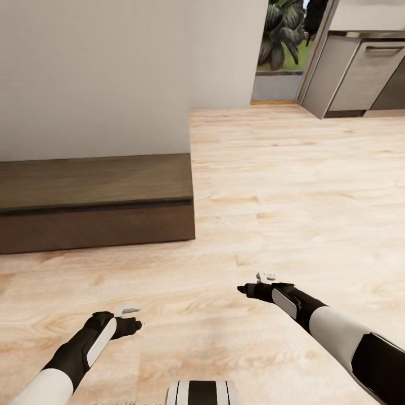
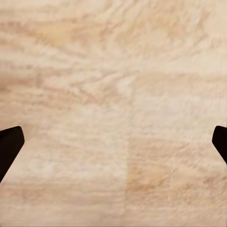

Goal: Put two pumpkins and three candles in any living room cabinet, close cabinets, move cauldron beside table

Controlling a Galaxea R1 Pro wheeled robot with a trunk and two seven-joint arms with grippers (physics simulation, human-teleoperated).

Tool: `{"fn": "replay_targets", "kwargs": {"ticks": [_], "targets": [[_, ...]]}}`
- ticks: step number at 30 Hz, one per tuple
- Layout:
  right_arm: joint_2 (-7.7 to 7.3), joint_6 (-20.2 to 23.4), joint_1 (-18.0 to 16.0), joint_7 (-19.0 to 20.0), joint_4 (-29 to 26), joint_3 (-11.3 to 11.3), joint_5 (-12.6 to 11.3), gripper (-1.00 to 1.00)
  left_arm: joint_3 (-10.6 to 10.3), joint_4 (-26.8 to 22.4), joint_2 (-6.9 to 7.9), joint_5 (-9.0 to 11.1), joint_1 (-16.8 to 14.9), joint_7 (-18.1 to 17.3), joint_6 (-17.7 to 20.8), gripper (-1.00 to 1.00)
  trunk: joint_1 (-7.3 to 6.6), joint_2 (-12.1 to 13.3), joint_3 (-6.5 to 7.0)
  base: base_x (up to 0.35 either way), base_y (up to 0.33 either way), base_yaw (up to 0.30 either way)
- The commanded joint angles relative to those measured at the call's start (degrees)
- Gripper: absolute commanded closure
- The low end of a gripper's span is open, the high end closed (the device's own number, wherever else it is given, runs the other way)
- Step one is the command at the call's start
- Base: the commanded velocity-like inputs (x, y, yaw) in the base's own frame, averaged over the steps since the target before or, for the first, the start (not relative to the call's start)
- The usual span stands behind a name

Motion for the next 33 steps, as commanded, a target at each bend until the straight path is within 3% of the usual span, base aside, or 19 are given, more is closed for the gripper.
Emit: {"fn": "replay_targets", "kwargs": {"ticks": [1, 14, 20, 28, 33], "targets": [[-0.06, 0.15, -0.02, 0.06, -0.09, 0.19, -0.18, -1.0, -0.31, -0.06, 0.06, 0.6, -0.04, 0.53, 0.14, -1.0, -0.01, -0.02, -0.1, 0.0, 0.0, 0.24], [-0.17, -0.09, -0.05, 0.21, -0.18, 0.09, -0.1, -1.0, -0.31, -0.06, 0.06, 0.66, -0.04, 0.53, 0.14, -1.0, -0.01, -0.02, -0.77, 0.0, 0.05, 0.239], [-0.24, -4.49, -0.05, 0.78, -0.23, 0.14, 0.06, -1.0, -0.31, -0.06, 0.06, 0.61, -0.04, 0.53, 0.14, -1.0, -0.01, -0.02, -0.86, 0.0, 0.095, 0.061], [-0.24, -5.38, -0.04, 0.76, -0.1, 0.17, 0.08, -1.0, -0.31, -0.06, 0.06, 0.6, -0.04, 0.53, 0.14, -1.0, -0.01, -0.02, -0.86, 0.0, 0.006, 0.004], [0.85, -3.75, -1.53, -0.85, -1.73, 1.78, 1.66, -1.0, -0.32, 1.57, -1.57, -0.96, -1.41, 2.14, -1.5, -1.0, -0.01, -0.02, -0.86, 0.0, 0.0, 0.0]]}}
